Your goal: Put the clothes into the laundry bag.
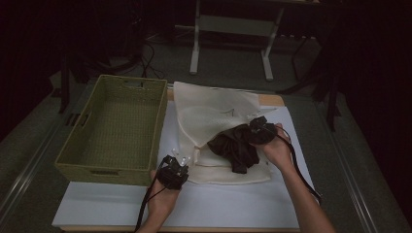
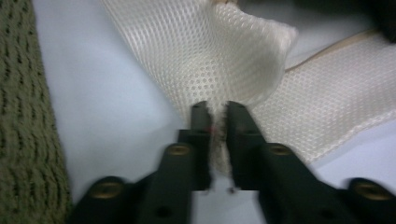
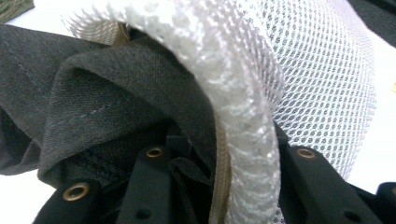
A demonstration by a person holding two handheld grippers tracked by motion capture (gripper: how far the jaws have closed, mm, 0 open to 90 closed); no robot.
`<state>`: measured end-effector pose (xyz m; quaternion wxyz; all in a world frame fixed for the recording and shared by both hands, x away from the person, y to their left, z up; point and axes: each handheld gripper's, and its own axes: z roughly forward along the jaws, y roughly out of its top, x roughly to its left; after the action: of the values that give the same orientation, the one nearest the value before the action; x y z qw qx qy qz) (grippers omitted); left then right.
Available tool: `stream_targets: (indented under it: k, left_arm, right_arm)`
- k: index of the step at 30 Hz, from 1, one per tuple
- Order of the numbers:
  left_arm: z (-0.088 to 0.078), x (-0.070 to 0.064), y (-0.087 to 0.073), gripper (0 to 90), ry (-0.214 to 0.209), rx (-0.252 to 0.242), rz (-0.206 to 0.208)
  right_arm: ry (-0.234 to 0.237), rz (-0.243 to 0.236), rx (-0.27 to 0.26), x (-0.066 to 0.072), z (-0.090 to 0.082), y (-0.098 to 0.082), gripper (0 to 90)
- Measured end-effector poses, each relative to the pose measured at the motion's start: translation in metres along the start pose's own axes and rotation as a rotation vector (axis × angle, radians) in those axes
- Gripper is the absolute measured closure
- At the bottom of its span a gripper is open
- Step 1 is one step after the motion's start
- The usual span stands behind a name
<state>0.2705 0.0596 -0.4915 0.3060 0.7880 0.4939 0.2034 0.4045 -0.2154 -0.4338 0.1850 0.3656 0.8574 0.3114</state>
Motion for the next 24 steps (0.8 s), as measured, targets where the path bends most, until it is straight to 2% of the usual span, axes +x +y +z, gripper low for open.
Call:
stream_targets:
  k: [2, 3, 5, 8, 10, 13, 14, 15, 16, 18, 20, 24]
  left_arm:
    - [-0.004, -0.001, 0.007, 58.5, -0.025, -0.022, 0.001]
    - [-0.006, -0.004, 0.013, 54.6, -0.036, -0.042, 0.014]
    - [-0.006, -0.01, 0.022, 44.0, -0.041, -0.042, 0.045]
    - [0.004, -0.018, 0.038, 38.0, -0.002, -0.038, 0.093]
    - [0.017, -0.019, 0.048, 38.8, 0.035, -0.012, 0.093]
    - [0.032, -0.015, 0.052, 48.9, 0.06, 0.04, 0.097]
    - [0.032, -0.015, 0.052, 57.7, 0.06, 0.04, 0.097]
    - [0.032, -0.013, 0.05, 74.1, 0.103, 0.043, 0.106]
    - [0.029, -0.011, 0.048, 78.0, 0.113, 0.03, 0.091]
    - [0.025, -0.01, 0.045, 82.7, 0.117, 0.018, 0.08]
    - [0.007, -0.005, 0.034, 84.1, 0.148, -0.028, 0.062]
    - [-0.016, 0.0, 0.013, 84.4, 0.189, -0.054, 0.061]
  right_arm:
    - [-0.002, -0.015, 0.008, 0.004, 0.001, 0.001, 65.7]
    - [-0.001, -0.021, 0.008, 0.005, 0.002, 0.001, 65.7]
    - [-0.003, -0.026, 0.01, 0.007, 0.003, 0.002, 65.6]
    - [-0.001, -0.029, 0.016, 0.009, 0.004, 0.003, 65.5]
    - [-0.001, -0.035, 0.013, 0.01, 0.004, 0.003, 65.3]
    - [-0.006, -0.049, 0.017, 0.012, 0.004, 0.002, 65.0]
    - [-0.005, -0.052, 0.017, 0.012, 0.005, 0.002, 64.9]
    - [-0.002, -0.055, 0.02, 0.012, 0.005, 0.002, 64.6]
    - [-0.001, -0.059, 0.021, 0.012, 0.005, 0.002, 64.5]
    - [0.001, -0.062, 0.023, 0.013, 0.005, 0.002, 64.2]
    - [0.008, -0.081, 0.034, 0.015, 0.006, 0.001, 62.9]
    - [0.018, -0.09, 0.039, 0.018, 0.007, 0.001, 61.1]
